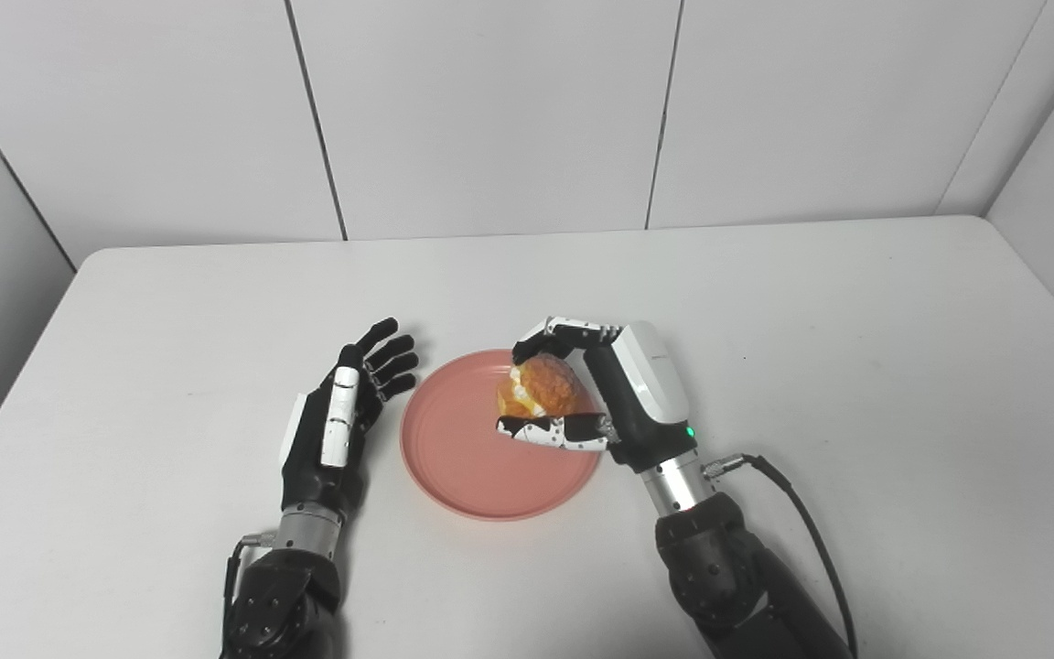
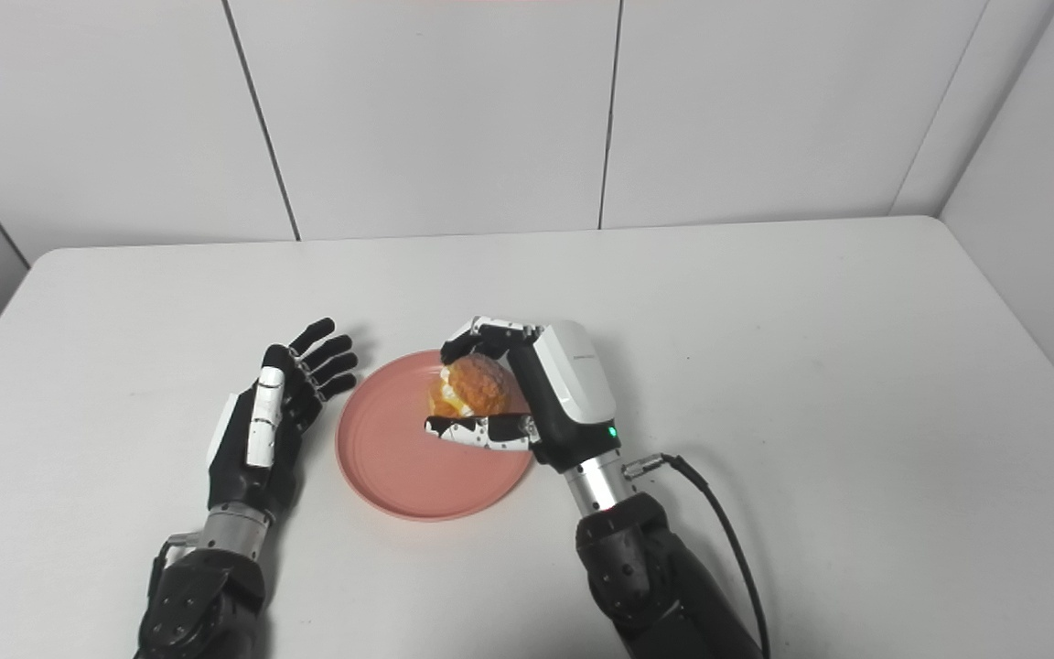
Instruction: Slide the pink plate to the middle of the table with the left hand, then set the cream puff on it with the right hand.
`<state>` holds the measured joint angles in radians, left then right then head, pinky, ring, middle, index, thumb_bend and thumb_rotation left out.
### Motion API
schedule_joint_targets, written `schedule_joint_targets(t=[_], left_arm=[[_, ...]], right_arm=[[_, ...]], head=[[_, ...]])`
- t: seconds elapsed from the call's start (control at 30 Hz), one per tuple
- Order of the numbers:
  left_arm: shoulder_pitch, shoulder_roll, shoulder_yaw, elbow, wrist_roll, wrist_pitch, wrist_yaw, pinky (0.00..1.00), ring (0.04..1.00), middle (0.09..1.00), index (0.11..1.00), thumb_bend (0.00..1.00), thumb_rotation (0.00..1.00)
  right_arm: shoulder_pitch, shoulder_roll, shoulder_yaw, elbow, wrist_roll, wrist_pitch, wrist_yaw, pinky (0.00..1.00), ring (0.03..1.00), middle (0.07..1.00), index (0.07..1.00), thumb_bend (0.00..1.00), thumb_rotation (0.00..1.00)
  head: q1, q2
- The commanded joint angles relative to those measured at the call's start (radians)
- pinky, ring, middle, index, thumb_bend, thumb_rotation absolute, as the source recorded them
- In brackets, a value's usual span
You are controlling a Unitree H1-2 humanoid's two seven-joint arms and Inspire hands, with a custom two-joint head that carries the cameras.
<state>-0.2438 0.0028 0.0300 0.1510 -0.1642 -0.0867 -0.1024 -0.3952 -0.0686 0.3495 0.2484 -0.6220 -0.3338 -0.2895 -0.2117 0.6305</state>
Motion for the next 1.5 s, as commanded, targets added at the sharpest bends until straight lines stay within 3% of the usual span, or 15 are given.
schedule_joint_targets(t=[0.0, 0.17, 0.43, 0.67, 0.77, 0.8, 0.83, 1.03, 1.13, 1.47], left_arm=[[0.035, -0.003, 0.0, 0.014, 0.001, -0.004, 0.0, 0.77, 0.789, 0.797, 0.784, 0.59, 0.91], [0.034, -0.002, -0.002, 0.014, -0.001, -0.008, -0.004, 0.77, 0.792, 0.799, 0.788, 0.59, 0.92], [0.035, -0.004, -0.002, 0.007, 0.005, -0.003, 0.002, 0.77, 0.784, 0.795, 0.787, 0.59, 0.92], [0.032, -0.002, 0.002, 0.005, -0.005, 0.007, 0.0, 0.76, 0.78, 0.79, 0.783, 0.61, 0.91], [0.033, -0.002, 0.001, 0.001, -0.004, 0.013, 0.002, 0.77, 0.784, 0.792, 0.785, 0.6, 0.91], [0.033, -0.003, 0.002, 0.003, -0.003, 0.01, 0.002, 0.77, 0.783, 0.791, 0.782, 0.6, 0.9], [0.032, -0.003, 0.002, 0.005, -0.002, 0.006, 0.002, 0.76, 0.782, 0.789, 0.78, 0.61, 0.9], [0.031, -0.008, 0.004, 0.007, -0.001, 0.004, 0.008, 0.76, 0.778, 0.785, 0.774, 0.61, 0.89], [0.031, -0.012, 0.005, 0.005, 0.003, 0.008, 0.017, 0.75, 0.781, 0.782, 0.77, 0.6, 0.89], [0.032, -0.005, 0.003, -0.002, -0.007, 0.019, 0.009, 0.77, 0.797, 0.793, 0.787, 0.59, 0.9]], right_arm=[[-0.021, 0.007, 0.007, -0.007, 0.005, -0.058, 0.009, 0.48, 0.472, 0.517, 0.458, 0.51, 0.0], [-0.02, 0.009, 0.026, 0.039, 0.008, -0.093, 0.026, 0.46, 0.447, 0.523, 0.472, 0.51, 0.0], [-0.009, 0.009, 0.034, 0.052, 0.014, -0.046, 0.1, 0.49, 0.458, 0.527, 0.462, 0.51, 0.0], [-0.018, 0.003, 0.033, 0.063, -0.04, -0.033, 0.089, 0.53, 0.455, 0.53, 0.469, 0.51, 0.0], [-0.021, -0.006, 0.037, 0.055, -0.064, -0.01, 0.113, 0.66, 0.706, 0.739, 0.496, 0.5, 0.12], [-0.02, -0.008, 0.037, 0.05, -0.067, 0.003, 0.126, 0.67, 0.732, 0.762, 0.553, 0.51, 0.14], [-0.018, -0.009, 0.037, 0.042, -0.07, 0.018, 0.14, 0.69, 0.767, 0.793, 0.709, 0.53, 0.19], [-0.007, -0.019, 0.042, -0.013, -0.079, 0.076, 0.206, 0.75, 0.829, 0.846, 0.802, 0.55, 0.39], [-0.01, -0.033, 0.047, -0.028, -0.069, 0.073, 0.239, 0.85, 0.902, 0.916, 0.831, 0.6, 0.53], [-0.01, -0.042, 0.045, -0.031, -0.055, 0.032, 0.233, 0.97, 0.995, 0.999, 0.898, 0.64, 0.67]], head=[[0.0, -0.001], [0.004, 0.003], [0.007, 0.006], [0.005, 0.01], [0.005, 0.01], [0.005, 0.01], [0.007, 0.011], [0.008, 0.013], [0.008, 0.013], [0.008, 0.015]])
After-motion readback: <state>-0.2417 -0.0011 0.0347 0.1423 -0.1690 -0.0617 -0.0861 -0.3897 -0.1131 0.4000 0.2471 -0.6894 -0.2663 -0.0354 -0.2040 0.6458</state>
